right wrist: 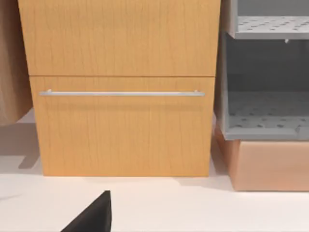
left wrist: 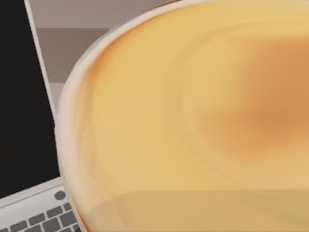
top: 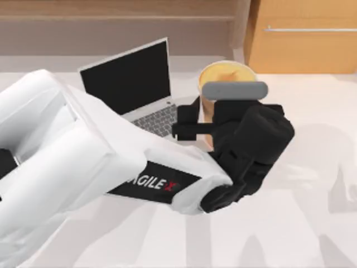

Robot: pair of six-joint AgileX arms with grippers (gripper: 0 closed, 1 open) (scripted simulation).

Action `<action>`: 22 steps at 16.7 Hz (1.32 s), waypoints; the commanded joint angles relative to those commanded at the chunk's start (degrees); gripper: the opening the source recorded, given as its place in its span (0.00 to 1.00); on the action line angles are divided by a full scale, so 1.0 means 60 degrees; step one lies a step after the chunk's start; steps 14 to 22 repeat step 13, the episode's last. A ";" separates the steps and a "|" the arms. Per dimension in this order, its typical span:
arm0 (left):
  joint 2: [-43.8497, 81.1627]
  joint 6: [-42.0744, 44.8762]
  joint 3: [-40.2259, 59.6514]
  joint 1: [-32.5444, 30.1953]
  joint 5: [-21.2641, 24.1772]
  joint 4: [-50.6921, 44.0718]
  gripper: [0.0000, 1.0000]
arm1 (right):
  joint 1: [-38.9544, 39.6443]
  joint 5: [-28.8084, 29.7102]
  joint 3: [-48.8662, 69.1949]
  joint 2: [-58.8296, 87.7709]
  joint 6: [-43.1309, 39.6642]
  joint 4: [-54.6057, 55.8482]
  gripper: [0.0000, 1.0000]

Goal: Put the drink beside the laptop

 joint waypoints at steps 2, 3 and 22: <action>0.0000 0.0000 0.0000 0.0000 0.0000 0.0000 0.60 | 0.0000 0.0000 0.0000 0.0000 0.0000 0.0000 1.00; 0.0000 0.0000 0.0000 0.0000 0.0000 0.0000 0.68 | 0.0000 0.0000 0.0000 0.0000 0.0000 0.0000 1.00; 0.0000 0.0000 0.0000 0.0000 0.0000 0.0000 1.00 | 0.0000 0.0000 0.0000 0.0000 0.0000 0.0000 1.00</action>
